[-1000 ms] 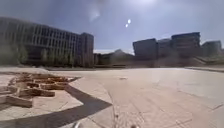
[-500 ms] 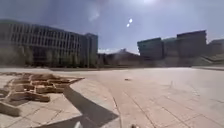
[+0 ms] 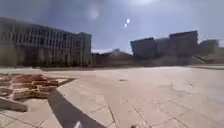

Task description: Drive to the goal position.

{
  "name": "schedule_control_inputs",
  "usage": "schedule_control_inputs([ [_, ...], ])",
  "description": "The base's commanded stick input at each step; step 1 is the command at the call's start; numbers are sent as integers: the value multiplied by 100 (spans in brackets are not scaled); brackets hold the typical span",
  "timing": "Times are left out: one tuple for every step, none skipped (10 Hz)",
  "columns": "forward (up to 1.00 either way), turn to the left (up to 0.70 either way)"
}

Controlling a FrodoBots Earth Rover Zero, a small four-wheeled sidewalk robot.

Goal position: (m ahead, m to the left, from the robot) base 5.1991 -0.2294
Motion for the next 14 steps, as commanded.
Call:
schedule_control_inputs([
  [85, -28],
  [85, -28],
  [85, -28],
  [85, -28],
  [85, -28],
  [85, -28],
  [85, -28],
  [85, -28],
  [85, -28],
  [85, -28],
  [85, -28],
  [85, -28],
  [85, -28],
  [85, -28],
])
